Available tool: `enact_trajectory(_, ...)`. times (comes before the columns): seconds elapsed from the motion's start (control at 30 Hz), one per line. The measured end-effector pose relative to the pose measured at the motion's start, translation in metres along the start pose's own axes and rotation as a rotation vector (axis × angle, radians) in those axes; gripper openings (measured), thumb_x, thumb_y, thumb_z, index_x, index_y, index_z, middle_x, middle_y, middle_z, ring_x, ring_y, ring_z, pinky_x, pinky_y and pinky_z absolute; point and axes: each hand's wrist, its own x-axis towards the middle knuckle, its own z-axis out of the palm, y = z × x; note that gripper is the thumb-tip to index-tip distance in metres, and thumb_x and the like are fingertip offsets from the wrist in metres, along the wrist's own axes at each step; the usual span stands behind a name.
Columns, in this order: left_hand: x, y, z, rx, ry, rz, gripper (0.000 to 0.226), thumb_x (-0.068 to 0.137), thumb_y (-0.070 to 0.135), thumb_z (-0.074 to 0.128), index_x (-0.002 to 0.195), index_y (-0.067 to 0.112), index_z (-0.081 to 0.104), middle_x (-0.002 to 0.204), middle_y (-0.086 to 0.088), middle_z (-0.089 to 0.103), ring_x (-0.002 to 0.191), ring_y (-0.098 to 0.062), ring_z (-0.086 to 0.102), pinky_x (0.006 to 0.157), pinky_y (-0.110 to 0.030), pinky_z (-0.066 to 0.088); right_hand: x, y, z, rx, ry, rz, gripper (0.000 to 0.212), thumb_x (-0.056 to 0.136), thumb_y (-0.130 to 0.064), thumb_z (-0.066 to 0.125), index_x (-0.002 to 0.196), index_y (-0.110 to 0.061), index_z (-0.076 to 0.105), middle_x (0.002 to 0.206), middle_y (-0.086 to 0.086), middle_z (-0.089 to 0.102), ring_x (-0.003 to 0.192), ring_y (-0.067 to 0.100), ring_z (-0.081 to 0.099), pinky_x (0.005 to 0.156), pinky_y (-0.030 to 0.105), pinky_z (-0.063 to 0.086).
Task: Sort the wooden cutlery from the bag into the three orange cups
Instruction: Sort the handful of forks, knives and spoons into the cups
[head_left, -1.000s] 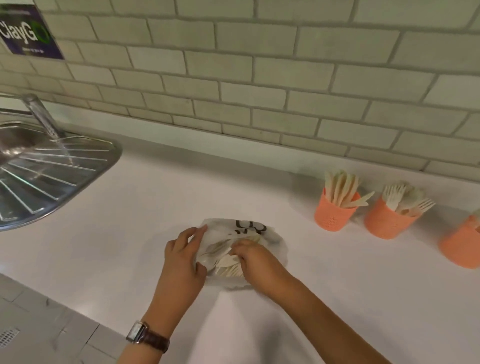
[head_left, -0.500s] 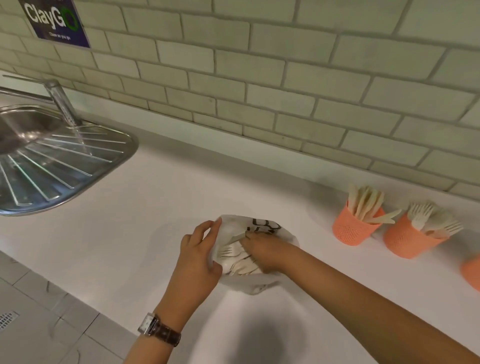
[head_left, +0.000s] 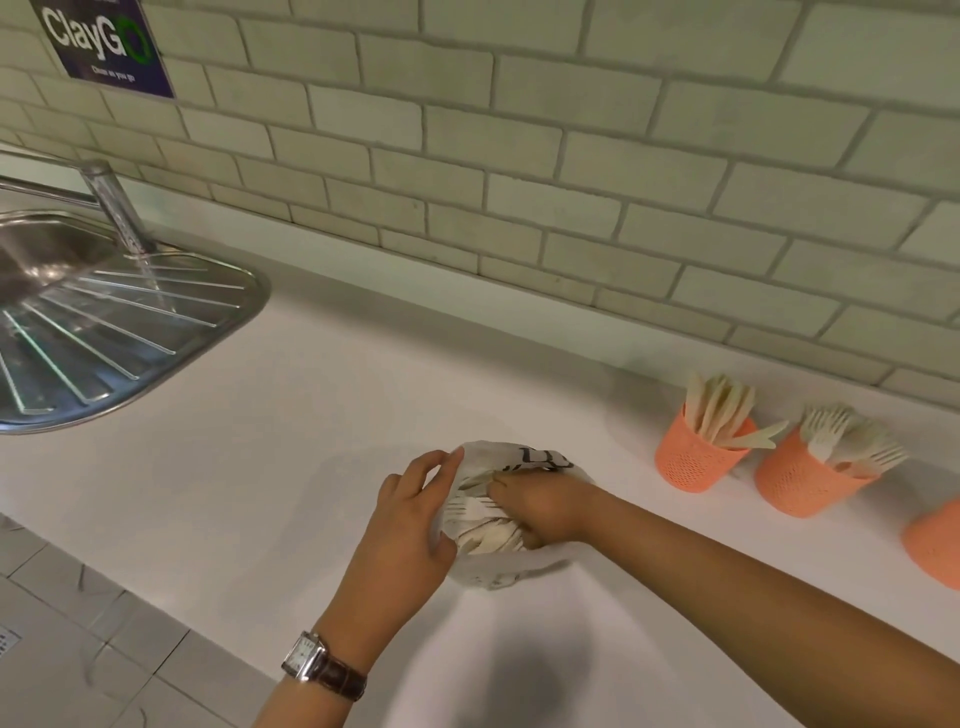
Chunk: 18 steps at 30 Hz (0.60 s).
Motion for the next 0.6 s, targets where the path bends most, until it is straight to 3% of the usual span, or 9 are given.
enact_trajectory(0.13,0.001,0.0,0.002,0.004,-0.008,-0.003,0.083,0.078,0.005,0.056,0.144,0.038,0.019,0.14,0.017,0.027,0.102,-0.003,0.029,0.072,0.003,0.028,0.0,0.004,0.007,0.044,-0.018,0.021,0.021,0.077,-0.004,0.059,0.092,-0.011,0.046,0.088,0.008,0.054,0.075,0.024,0.055,0.06,0.032,0.041)
enact_trajectory(0.23,-0.001,0.0,0.003,0.021,0.0,0.004,0.083,0.077,0.004,0.055,0.145,0.035,0.02,0.141,0.015,0.028,0.102,-0.005,0.03,0.073,0.0,0.028,-0.001,0.001,0.005,0.057,-0.029,0.05,0.04,0.079,-0.007,0.06,0.117,-0.01,0.047,0.101,0.007,0.057,0.086,0.024,0.056,0.068,0.032,0.043)
enact_trajectory(0.3,-0.004,-0.002,0.003,0.042,0.014,0.003,0.083,0.077,0.004,0.054,0.146,0.034,0.02,0.142,0.014,0.028,0.1,-0.007,0.032,0.077,-0.005,0.031,-0.001,0.0,0.003,0.033,-0.012,0.043,0.042,0.078,-0.008,0.06,0.119,-0.006,0.048,0.104,0.012,0.058,0.085,0.024,0.052,0.066,0.03,0.039)
enact_trajectory(0.4,-0.01,-0.008,0.002,0.101,0.006,-0.01,0.088,0.072,-0.001,0.053,0.145,0.035,0.021,0.139,0.015,0.029,0.094,-0.011,0.034,0.079,-0.02,0.043,-0.006,0.001,0.003,0.117,0.047,0.042,0.03,0.081,-0.013,0.054,0.11,-0.009,0.052,0.104,0.007,0.061,0.092,0.021,0.055,0.075,0.026,0.04)
enact_trajectory(0.5,-0.013,-0.018,0.002,0.15,-0.01,-0.012,0.093,0.063,-0.01,0.053,0.143,0.031,0.028,0.137,0.013,0.034,0.086,-0.013,0.037,0.07,-0.027,0.051,-0.012,0.0,0.001,0.154,0.131,-0.002,0.018,0.083,-0.021,0.057,0.098,-0.012,0.054,0.101,0.001,0.061,0.094,0.016,0.054,0.078,0.019,0.037)
enact_trajectory(0.6,-0.014,-0.031,-0.002,0.19,-0.025,-0.012,0.095,0.063,-0.016,0.05,0.143,0.03,0.03,0.14,0.01,0.038,0.085,-0.013,0.035,0.07,-0.024,0.047,-0.023,-0.006,-0.011,0.194,0.205,-0.051,0.014,0.085,-0.031,0.06,0.087,-0.019,0.053,0.085,-0.017,0.052,0.083,0.0,0.043,0.073,-0.001,0.026)
